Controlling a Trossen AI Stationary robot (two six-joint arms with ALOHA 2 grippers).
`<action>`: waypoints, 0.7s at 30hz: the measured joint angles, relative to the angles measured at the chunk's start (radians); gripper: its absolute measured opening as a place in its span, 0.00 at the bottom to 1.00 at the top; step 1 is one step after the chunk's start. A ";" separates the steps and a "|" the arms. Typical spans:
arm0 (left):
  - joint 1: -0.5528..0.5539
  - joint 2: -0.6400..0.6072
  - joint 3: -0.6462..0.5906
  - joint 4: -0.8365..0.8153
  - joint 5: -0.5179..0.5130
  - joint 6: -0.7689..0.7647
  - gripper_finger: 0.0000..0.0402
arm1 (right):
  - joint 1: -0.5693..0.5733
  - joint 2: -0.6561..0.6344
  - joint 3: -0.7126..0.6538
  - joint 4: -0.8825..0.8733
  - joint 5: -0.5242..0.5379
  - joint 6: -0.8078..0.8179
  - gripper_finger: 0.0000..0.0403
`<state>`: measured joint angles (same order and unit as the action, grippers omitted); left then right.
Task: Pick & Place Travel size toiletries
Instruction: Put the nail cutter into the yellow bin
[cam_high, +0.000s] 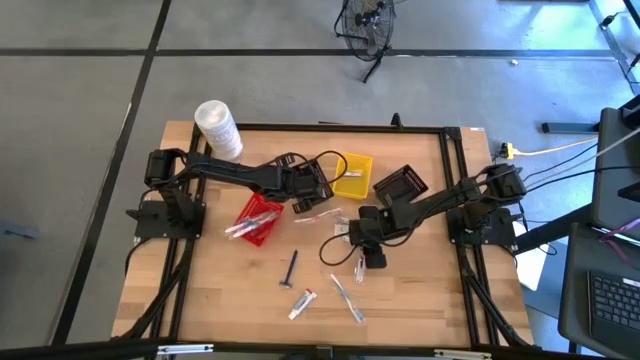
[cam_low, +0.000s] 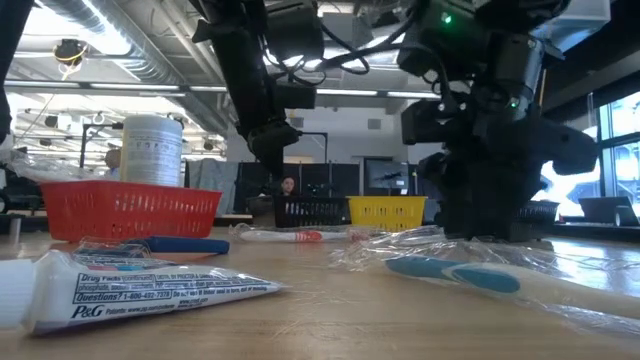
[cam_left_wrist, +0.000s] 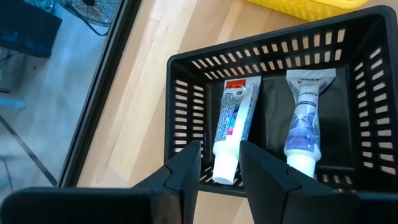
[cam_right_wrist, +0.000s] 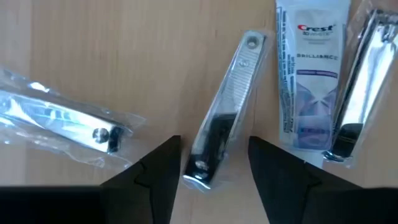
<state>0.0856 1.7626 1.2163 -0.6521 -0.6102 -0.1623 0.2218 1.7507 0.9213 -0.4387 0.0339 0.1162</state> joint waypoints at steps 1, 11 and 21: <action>0.000 0.000 0.000 0.000 0.000 -0.001 0.27 | 0.000 0.007 0.001 0.001 0.004 -0.002 0.46; 0.000 0.000 0.000 0.002 0.000 -0.011 0.27 | 0.002 0.013 0.001 0.016 0.005 -0.056 0.22; 0.000 0.000 0.000 0.002 0.000 -0.010 0.27 | 0.000 -0.015 0.110 -0.089 0.030 -0.298 0.20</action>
<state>0.0856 1.7626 1.2163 -0.6504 -0.6098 -0.1722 0.2214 1.7355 1.0312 -0.5280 0.0642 -0.1815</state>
